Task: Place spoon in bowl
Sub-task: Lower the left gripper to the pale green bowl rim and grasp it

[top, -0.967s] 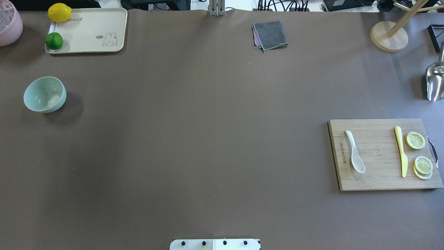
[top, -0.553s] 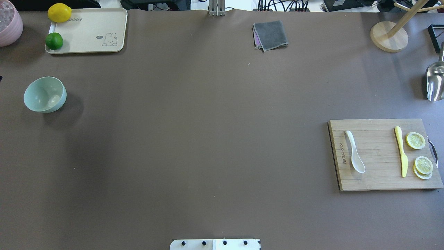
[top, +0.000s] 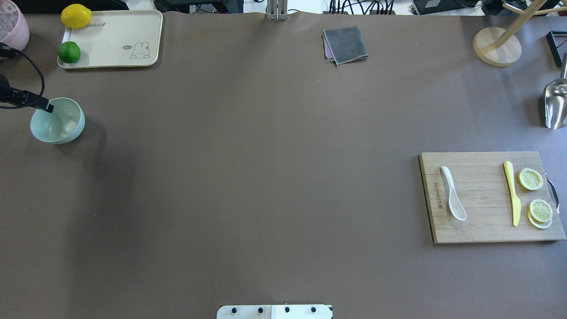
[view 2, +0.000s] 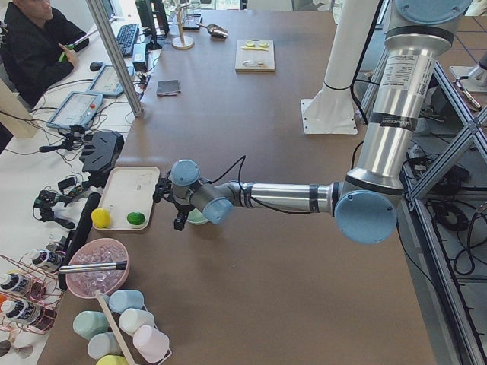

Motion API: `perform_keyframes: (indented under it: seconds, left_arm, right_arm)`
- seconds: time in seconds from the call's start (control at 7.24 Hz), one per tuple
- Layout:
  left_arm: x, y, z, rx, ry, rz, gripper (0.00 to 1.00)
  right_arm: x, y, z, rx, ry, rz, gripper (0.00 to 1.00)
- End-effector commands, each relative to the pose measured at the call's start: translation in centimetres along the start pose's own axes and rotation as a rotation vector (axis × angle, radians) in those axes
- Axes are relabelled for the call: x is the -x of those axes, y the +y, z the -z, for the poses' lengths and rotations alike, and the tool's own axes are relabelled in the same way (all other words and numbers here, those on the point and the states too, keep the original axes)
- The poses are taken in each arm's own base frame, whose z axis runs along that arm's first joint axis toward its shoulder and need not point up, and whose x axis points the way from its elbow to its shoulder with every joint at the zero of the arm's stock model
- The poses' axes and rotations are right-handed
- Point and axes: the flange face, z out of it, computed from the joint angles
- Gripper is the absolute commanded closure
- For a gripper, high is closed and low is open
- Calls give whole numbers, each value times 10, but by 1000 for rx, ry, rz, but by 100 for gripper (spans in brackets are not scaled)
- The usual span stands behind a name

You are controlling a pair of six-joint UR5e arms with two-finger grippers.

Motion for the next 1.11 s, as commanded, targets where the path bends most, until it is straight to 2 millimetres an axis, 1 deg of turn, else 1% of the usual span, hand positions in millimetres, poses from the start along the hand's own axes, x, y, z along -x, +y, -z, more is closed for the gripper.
perform_keyframes:
  seconds: [0.0,0.28,0.41,0.55,0.69,0.83,0.97]
  left_arm:
    - [6,6,-9,15,-7,10,3]
    - [12,13,-19,35,-15,19,4]
    - [13,22,-31,31,-3,-4,36]
    - [18,26,-35,23,6,-13,82]
    - [16,26,-34,24,12,-10,100]
    - [8,21,-29,14,25,42,100]
    - [-5,16,-23,39,80,109,100]
  right_arm:
    - [0,0,0,0,-3,-1,0]
    - [0,-1,0,-1,-1,1,0]
    - [0,-1,0,-1,-1,1,0]
    - [2,-2,2,-4,-2,4,0]
    - [2,-2,2,-5,-3,5,0]
    - [2,-2,2,-5,-3,5,0]
    - [3,-2,3,-6,-3,6,0]
